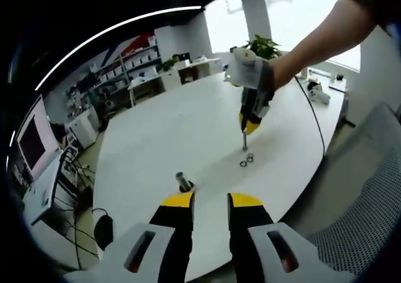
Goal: Place the washer onto the threaded stud by aligning its center hole with the stud, sliding it down to the base, and recovering from edge contact or off-axis alignment until the washer reaches the visible bottom stop.
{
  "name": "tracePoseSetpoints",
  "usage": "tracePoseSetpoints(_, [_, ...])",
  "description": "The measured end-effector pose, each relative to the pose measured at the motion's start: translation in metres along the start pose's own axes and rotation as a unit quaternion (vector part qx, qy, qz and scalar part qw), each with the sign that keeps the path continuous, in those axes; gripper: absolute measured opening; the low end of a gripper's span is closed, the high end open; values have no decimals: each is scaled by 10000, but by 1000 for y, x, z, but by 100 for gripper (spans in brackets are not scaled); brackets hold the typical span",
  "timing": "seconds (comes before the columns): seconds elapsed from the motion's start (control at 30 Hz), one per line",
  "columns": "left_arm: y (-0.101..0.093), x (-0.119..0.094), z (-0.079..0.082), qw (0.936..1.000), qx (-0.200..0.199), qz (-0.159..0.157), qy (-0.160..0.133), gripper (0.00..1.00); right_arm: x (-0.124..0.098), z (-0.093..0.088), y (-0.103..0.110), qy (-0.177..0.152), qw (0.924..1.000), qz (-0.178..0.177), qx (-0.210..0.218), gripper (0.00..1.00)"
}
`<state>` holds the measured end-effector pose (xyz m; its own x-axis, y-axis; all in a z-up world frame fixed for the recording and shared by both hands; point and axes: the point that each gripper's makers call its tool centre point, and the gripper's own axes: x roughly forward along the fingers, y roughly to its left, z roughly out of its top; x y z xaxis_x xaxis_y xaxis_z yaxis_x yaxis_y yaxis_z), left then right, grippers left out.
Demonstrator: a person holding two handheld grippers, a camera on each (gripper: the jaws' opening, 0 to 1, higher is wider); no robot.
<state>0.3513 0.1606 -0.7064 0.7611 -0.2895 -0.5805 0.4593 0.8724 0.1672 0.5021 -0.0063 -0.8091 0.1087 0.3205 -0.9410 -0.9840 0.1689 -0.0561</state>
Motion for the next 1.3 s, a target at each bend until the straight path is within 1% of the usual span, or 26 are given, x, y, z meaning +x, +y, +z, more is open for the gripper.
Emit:
tracePoseSetpoints(0.1, [0, 0, 0, 10000, 6, -5, 4, 19, 2, -1, 1, 28, 10000, 27, 45, 14])
tracePoseSetpoints(0.27, [0, 0, 0, 10000, 12, -12, 9, 19, 10, -7, 0, 134, 9999, 28, 55, 14])
tracePoseSetpoints(0.37, [0, 0, 0, 10000, 17, -11, 20, 19, 15, -8, 0, 125, 9998, 56, 108, 14])
tracePoseSetpoints(0.5, [0, 0, -1, 10000, 4, -8, 31, 19, 23, -15, 1, 254, 9996, 74, 63, 14])
tracePoseSetpoints(0.6, [0, 0, -1, 10000, 4, -3, 26, 19, 30, -22, -1, 336, 9993, 89, 115, 14])
tracePoseSetpoints(0.77, [0, 0, -1, 10000, -6, -2, 31, 19, 37, -26, -2, 348, 9991, 107, 204, 14])
tracePoseSetpoints(1.1, [0, 1, -1, 10000, -23, -12, 35, 19, 47, -21, 7, 304, 9992, 158, 181, 14])
tracePoseSetpoints(1.2, [0, 1, -2, 10000, -8, -16, 51, 19, 49, -16, 8, 194, 9991, 215, 324, 14])
tracePoseSetpoints(1.3, [0, 1, -2, 10000, -13, -25, 58, 19, 50, -13, 6, 226, 9992, 189, 271, 14])
